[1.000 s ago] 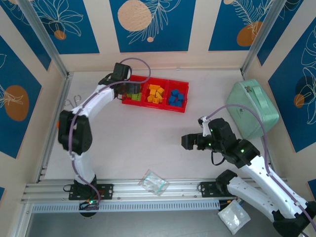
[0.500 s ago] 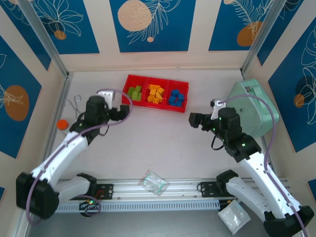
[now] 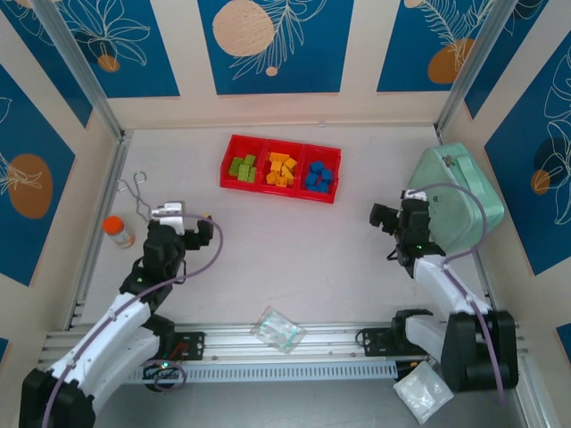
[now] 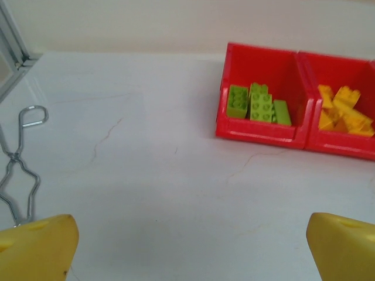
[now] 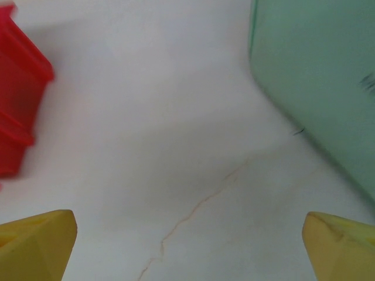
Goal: Sort the legos into containers by color
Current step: Reset both arms
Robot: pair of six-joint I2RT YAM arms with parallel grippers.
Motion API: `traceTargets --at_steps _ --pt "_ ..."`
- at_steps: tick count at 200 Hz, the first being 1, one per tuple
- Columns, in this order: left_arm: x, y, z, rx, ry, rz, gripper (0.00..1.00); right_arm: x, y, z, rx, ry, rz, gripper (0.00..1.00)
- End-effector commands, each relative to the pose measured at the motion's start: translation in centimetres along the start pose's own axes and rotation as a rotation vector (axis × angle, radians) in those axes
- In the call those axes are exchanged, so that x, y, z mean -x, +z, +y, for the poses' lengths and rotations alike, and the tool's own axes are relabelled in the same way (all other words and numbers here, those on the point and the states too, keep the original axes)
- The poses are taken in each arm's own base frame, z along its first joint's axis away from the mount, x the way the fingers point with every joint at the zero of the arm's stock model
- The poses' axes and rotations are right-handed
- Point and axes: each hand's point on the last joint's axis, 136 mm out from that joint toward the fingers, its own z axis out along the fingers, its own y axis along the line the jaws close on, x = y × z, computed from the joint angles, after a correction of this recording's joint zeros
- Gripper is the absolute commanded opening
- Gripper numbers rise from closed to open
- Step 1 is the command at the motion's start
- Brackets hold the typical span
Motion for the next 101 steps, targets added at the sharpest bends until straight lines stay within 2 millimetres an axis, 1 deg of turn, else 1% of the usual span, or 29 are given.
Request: traceTargets --at_steps 1,15,25,33,40,45,50,52,59,68,75,87,101 --pt "0.1 1.4 -0.6 -0.017 0.068 0.015 0.99 1.8 2.0 1.9 0.081 -0.056 -0.084 0.99" --pt "-0.5 2.3 -1.4 -0.051 0.100 0.040 0.99 2.2 2.8 4.3 0.150 -0.159 -0.082 0.99" --pt "-0.1 2.7 -1.5 -0.047 0.104 0.031 0.99 3.0 3.1 5.9 0.193 -0.218 -0.150 0.99" --pt "0.3 2.9 -1.5 -0.044 0.124 0.016 0.99 3.8 3.2 6.6 0.210 -0.244 -0.210 0.99" --pt "0.6 3.0 -1.5 -0.038 0.151 -0.004 0.99 3.8 3.6 6.9 0.221 -0.250 -0.234 0.99" --pt "0.8 3.1 -1.1 -0.016 0.165 -0.016 0.99 3.7 4.2 6.6 0.223 -0.236 -0.252 0.99" --pt "1.0 3.2 -0.8 0.004 0.180 -0.027 0.99 3.5 4.9 5.7 0.220 -0.185 -0.263 0.99" --pt "1.1 3.2 -0.7 0.010 0.187 -0.031 0.99 2.9 5.1 5.1 0.223 -0.161 -0.240 0.99" --pt "1.3 3.4 -0.5 0.026 0.213 -0.046 0.99 3.0 5.0 3.8 0.239 -0.089 -0.252 0.99" --pt "1.2 3.7 -0.1 0.041 0.236 -0.063 0.99 2.8 4.5 3.8 0.260 -0.089 -0.256 0.99" --pt "0.9 4.1 0.1 0.040 0.248 -0.079 0.99 2.9 4.6 3.6 0.232 -0.091 -0.266 0.99" --pt "-0.1 5.1 0.3 0.021 0.277 -0.084 0.99 2.8 5.0 3.6 0.213 -0.096 -0.242 0.99" --pt "-1.5 6.7 1.9 0.051 0.239 -0.044 0.99 2.9 5.2 3.7 0.187 -0.108 -0.244 0.99"
